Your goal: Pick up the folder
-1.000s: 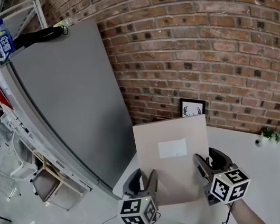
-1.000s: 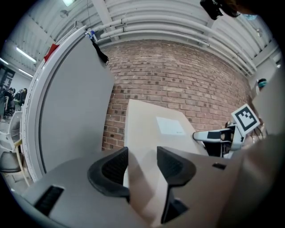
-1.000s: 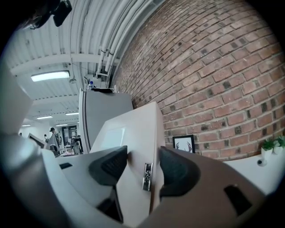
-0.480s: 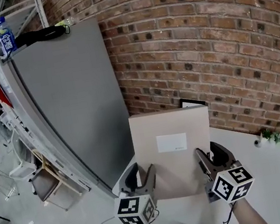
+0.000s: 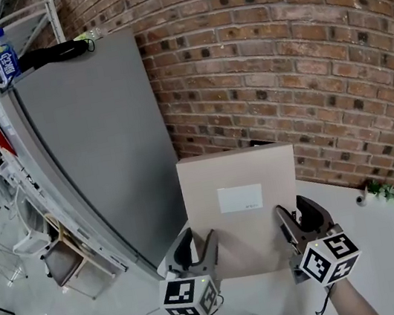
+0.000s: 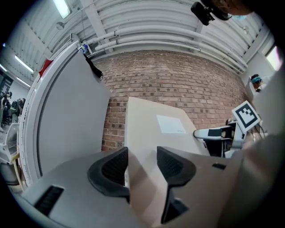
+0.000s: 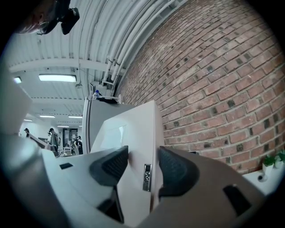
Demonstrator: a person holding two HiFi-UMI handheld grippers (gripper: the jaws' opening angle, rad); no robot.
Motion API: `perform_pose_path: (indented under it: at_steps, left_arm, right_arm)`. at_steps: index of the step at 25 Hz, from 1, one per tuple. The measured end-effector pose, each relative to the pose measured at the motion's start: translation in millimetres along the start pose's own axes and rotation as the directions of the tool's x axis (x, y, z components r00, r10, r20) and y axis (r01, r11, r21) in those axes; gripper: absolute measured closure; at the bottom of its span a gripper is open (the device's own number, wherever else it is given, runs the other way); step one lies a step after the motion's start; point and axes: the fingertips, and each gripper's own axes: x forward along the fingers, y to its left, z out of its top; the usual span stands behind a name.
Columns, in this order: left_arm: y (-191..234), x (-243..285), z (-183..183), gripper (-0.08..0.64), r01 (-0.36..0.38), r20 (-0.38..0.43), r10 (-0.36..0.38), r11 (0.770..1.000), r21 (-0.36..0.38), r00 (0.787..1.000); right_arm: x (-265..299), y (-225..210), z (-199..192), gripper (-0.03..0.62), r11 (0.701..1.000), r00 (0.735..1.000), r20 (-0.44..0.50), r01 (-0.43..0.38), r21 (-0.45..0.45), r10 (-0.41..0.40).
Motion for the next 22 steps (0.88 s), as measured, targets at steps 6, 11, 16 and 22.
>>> perform_pose_path:
  at_steps: [6,11,16,22]
  left_arm:
    - [1.0,-1.7,4.6,0.356,-0.005,0.015,0.005,1.000,0.001,1.000]
    - [2.0,-2.0,8.9,0.356,-0.010,0.027,0.010,1.000,0.011,1.000]
    - [6.3,-3.1,11.1,0.356,-0.014,0.027,0.013,1.000,0.012,1.000]
    - [6.1,-5.3,14.2,0.356,-0.017,0.031,0.017,1.000,0.016,0.999]
  right_arm:
    - [-0.3,3.1,6.6,0.379,1.000,1.000,0.017,-0.006,-0.009,0.006]
    - [0.9,4.1,9.1,0.385,1.000,1.000,0.020,-0.002,-0.016,0.002]
    - [2.4,8.7,10.9,0.393,0.999,1.000,0.019,-0.005,-0.033,0.005]
    - [1.2,10.2,12.8,0.396,0.999,1.000,0.021,-0.010,-0.033,0.011]
